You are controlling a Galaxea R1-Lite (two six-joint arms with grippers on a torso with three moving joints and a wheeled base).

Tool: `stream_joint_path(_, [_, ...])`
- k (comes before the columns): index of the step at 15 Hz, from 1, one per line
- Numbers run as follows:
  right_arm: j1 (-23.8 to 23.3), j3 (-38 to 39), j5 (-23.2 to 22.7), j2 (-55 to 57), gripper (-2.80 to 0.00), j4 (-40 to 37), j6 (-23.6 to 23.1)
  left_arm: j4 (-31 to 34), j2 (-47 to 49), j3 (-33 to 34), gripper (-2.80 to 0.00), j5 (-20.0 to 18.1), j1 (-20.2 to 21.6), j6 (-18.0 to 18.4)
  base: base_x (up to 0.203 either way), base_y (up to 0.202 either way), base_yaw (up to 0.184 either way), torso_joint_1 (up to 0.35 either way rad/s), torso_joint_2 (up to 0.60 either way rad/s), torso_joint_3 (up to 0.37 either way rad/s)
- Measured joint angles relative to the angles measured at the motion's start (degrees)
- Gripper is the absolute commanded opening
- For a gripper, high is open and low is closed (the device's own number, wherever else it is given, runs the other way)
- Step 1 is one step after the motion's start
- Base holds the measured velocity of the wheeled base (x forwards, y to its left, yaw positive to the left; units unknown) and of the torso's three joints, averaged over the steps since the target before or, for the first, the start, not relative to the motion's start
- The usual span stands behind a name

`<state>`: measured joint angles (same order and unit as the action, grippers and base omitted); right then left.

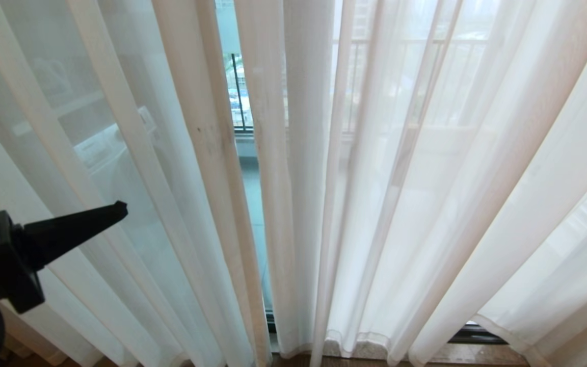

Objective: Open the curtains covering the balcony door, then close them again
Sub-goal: Pull the inner curtains open on both sides

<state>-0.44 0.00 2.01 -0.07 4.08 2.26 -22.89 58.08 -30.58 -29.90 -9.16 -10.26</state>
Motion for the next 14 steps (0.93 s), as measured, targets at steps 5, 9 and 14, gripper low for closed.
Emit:
stream_joint_path(5, [0.0, 0.0, 0.0, 0.0, -2.80, 0.0, 0.0, -0.7, 5.7, -3.8, 0.00, 0.0, -2.3, -0.6, 0.000, 0.000, 0.000, 0.000, 0.00, 0.000])
stream_joint_path(9, [0.0, 0.0, 0.0, 0.0, -2.80, 0.0, 0.0, -2.7, 7.7, -4.8, 0.00, 0.0, -4.1, -0.3, 0.000, 0.000, 0.000, 0.000, 0.00, 0.000])
stream_joint_path(14, [0.0, 0.0, 0.0, 0.0, -2.80, 0.0, 0.0, -2.7, 12.9, -11.0, 0.00, 0.5, -5.7, -0.2, 0.000, 0.000, 0.000, 0.000, 0.00, 0.000])
